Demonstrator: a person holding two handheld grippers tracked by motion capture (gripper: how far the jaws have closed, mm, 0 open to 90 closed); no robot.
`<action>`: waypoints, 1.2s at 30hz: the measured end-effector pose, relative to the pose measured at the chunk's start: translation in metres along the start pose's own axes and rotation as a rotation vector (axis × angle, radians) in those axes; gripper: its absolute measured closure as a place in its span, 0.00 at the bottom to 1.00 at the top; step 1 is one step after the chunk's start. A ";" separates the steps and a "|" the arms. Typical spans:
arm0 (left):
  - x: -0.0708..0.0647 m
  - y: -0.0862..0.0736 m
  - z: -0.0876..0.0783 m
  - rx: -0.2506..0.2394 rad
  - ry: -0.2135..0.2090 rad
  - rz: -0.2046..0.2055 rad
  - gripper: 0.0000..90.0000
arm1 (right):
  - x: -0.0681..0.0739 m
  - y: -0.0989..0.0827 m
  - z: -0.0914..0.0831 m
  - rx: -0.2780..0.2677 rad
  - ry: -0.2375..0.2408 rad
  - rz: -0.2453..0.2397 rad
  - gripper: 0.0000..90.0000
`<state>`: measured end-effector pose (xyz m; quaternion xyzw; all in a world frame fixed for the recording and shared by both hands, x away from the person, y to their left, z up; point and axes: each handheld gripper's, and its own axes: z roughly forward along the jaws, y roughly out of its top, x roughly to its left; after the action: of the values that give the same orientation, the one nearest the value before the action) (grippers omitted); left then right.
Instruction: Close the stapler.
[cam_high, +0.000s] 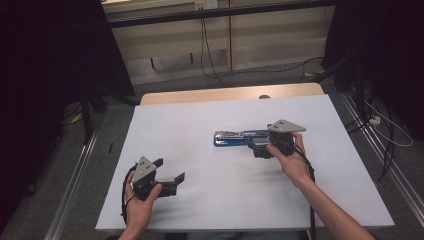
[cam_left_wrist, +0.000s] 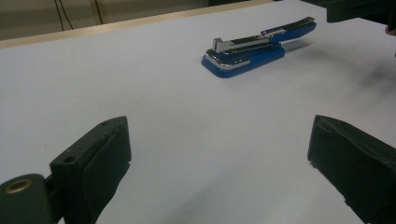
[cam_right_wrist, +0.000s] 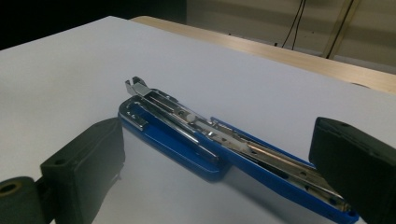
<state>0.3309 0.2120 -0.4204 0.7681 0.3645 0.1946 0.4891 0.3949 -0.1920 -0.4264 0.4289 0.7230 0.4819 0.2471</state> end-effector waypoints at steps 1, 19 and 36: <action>0.000 -0.001 0.001 0.011 -0.001 0.000 0.08 | 0.000 0.000 0.000 0.000 0.008 0.002 0.04; -0.003 0.005 0.020 0.007 -0.039 0.017 0.08 | 0.000 -0.022 -0.025 -0.001 -0.026 -0.024 0.03; -0.025 0.023 0.066 0.023 -0.106 0.085 0.08 | -0.021 -0.032 -0.048 -0.010 -0.056 0.008 0.05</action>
<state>0.3662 0.1474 -0.4280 0.7978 0.3076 0.1700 0.4900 0.3565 -0.2385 -0.4367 0.4439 0.7117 0.4744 0.2671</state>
